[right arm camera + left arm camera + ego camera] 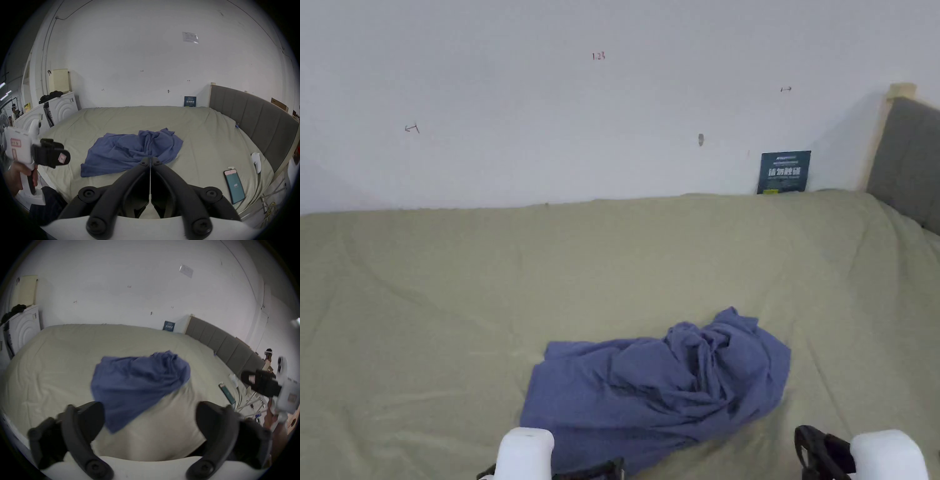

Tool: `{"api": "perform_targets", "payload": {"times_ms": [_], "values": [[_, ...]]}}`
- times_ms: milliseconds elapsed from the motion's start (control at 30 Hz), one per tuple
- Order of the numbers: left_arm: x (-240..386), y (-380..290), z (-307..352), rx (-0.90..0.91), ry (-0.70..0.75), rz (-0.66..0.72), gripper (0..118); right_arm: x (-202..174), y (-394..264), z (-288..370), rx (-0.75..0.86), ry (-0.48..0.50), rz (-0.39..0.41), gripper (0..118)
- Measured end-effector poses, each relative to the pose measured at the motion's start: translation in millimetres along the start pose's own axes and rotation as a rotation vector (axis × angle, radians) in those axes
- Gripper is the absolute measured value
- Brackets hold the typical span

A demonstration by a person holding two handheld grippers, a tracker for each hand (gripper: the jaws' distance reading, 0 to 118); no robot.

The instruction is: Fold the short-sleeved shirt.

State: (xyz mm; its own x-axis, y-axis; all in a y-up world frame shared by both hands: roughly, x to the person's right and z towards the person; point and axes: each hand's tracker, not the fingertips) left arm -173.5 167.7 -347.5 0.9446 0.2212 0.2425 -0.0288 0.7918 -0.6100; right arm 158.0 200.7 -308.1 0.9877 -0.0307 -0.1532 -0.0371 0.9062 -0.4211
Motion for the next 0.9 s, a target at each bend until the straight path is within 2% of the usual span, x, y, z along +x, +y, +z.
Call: {"api": "perform_targets", "payload": {"times_ms": [33, 67, 100, 200, 400, 567, 633, 700, 800, 900], "values": [[-4.8, -6.8, 8.6, 0.002, 0.003, -0.015, 66, -4.9, -3.1, -0.7, -0.011, 0.005, -0.006, 1], [-8.8, -11.2, 13.5, -0.011, 0.037, -0.031, 15, -9.2, -6.0, -1.3, -0.025, 0.009, -0.012, 1], [-12.2, -13.9, 15.5, -0.052, 0.095, -0.043, 0, -12.4, -8.6, -1.4, -0.032, 0.013, -0.015, 1], [-34.6, -16.4, 7.6, -0.064, 0.048, 0.051, 0, -22.7, -10.7, 0.2, -0.048, 0.017, -0.013, 1], [-73.4, 33.9, -45.8, -0.115, 0.08, 0.038, 0, -25.2, -14.0, -4.8, -0.071, 0.027, -0.002, 1], [-124.8, 89.1, -144.3, -0.193, 0.103, -0.009, 0, -8.5, -20.3, -20.8, -0.1, 0.025, -0.015, 1], [-144.0, 109.1, -189.4, -0.296, 0.116, -0.052, 0, -1.1, -23.5, -30.4, -0.124, 0.019, -0.029, 1], [-126.1, 139.3, -211.7, -0.331, 0.156, -0.082, 0, 7.7, -28.1, -40.6, -0.144, 0.012, -0.041, 1], [-144.4, 167.0, -259.4, -0.359, 0.15, -0.035, 0, 22.6, -39.3, -57.9, -0.182, 0.024, -0.094, 1], [-156.0, 183.5, -297.5, -0.387, 0.138, 0.051, 0, 32.5, -47.9, -72.8, -0.217, 0.004, -0.093, 1]]}}
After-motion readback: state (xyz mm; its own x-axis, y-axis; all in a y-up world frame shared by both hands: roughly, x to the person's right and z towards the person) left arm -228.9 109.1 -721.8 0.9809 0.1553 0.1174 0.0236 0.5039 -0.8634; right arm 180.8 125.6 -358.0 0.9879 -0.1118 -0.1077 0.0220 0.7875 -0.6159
